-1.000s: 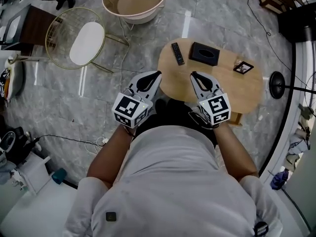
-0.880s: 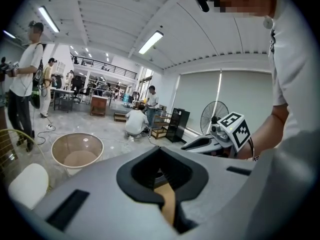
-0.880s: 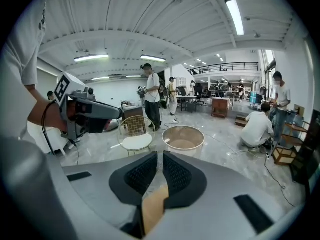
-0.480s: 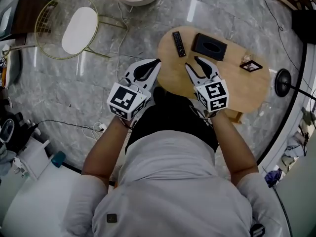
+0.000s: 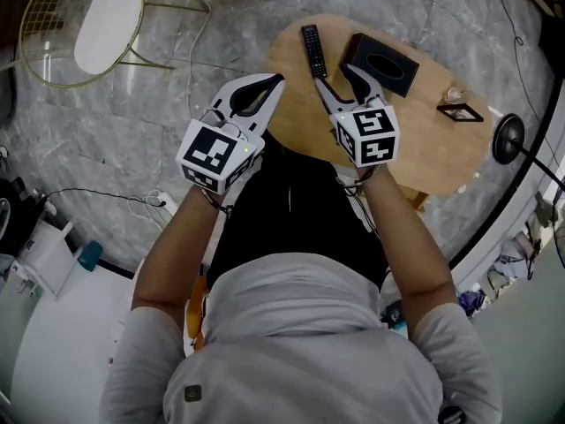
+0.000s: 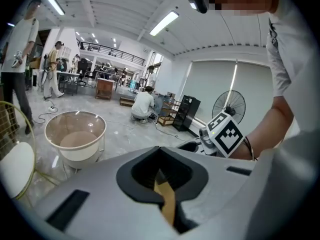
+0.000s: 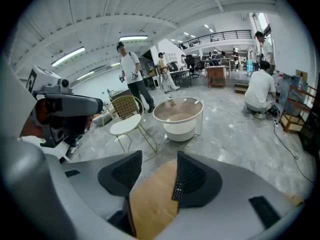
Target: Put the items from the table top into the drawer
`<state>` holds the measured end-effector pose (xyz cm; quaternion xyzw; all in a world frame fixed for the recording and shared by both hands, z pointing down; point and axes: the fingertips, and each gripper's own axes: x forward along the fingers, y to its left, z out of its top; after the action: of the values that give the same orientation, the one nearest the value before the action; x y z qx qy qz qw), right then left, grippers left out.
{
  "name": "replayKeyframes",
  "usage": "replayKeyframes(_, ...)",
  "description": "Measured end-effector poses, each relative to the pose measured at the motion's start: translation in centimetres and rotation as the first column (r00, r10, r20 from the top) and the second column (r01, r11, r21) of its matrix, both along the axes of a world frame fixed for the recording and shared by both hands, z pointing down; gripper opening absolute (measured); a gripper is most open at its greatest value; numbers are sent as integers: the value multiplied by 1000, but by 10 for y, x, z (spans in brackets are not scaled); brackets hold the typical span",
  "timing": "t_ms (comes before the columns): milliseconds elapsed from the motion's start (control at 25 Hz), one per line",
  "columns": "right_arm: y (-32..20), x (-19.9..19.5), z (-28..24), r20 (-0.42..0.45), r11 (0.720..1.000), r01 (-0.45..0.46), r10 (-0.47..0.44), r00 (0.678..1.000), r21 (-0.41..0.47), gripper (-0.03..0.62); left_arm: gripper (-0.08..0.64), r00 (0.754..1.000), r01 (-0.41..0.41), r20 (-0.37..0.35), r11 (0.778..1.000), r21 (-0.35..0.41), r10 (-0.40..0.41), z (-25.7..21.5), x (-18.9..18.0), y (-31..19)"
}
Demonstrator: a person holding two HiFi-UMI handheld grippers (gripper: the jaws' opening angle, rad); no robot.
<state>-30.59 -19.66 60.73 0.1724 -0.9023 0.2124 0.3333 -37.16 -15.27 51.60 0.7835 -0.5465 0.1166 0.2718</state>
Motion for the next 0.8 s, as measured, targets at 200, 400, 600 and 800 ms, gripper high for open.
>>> replayKeyframes(200, -14, -10, 64, -38, 998, -33, 31, 999, -48, 238, 9, 998, 58, -4, 998, -33, -58, 56, -15, -14)
replayKeyframes(400, -24, -22, 120, -77, 996, -53, 47, 996, -72, 242, 9, 995, 102, -3, 993, -57, -102, 106, -30, -23)
replayKeyframes(600, -24, -30, 173, -141, 995, -58, 45, 989, -85, 242, 9, 993, 114, -12, 990, -79, -115, 144, -38, -23)
replayKeyframes(800, -32, -32, 216, -204, 995, -69, 53, 978, -73, 242, 9, 993, 117, -21, 987, -115, -120, 178, -39, -17)
